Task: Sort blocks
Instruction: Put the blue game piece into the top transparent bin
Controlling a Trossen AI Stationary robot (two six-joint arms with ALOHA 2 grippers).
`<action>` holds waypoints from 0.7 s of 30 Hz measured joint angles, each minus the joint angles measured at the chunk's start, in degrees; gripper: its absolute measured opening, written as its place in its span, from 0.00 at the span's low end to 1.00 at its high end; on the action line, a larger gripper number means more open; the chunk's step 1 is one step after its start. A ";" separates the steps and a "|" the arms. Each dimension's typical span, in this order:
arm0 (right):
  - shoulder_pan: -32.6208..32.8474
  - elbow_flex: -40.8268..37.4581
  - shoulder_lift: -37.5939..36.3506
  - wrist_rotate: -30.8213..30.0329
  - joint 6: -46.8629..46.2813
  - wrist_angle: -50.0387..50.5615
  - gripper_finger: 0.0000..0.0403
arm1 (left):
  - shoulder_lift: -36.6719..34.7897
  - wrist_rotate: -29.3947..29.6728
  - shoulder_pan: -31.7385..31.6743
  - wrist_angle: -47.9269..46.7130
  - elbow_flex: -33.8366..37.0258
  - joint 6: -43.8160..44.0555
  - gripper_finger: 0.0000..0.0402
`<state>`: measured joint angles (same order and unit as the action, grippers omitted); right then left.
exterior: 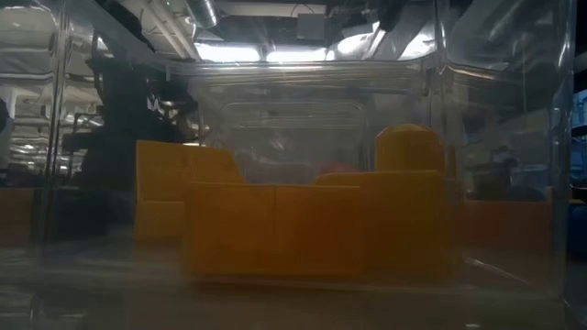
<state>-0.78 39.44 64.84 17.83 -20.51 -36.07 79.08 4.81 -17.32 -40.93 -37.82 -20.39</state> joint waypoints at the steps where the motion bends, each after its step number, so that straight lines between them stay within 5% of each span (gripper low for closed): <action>1: 0.00 0.00 -1.12 0.33 0.00 0.95 0.20 | -0.45 -0.38 0.00 -1.25 -0.32 0.77 0.29; 14: 0.00 0.02 -16.10 -3.98 5.04 17.69 0.20 | -15.70 -4.25 0.09 -12.40 -10.47 6.52 0.32; 21: 0.00 0.04 -23.19 -14.59 5.91 39.59 0.20 | -23.02 -4.04 0.02 -0.41 -14.93 7.72 0.32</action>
<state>-0.78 39.48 41.65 3.24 -14.61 3.52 56.06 0.77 -17.30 -41.34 -52.75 -12.67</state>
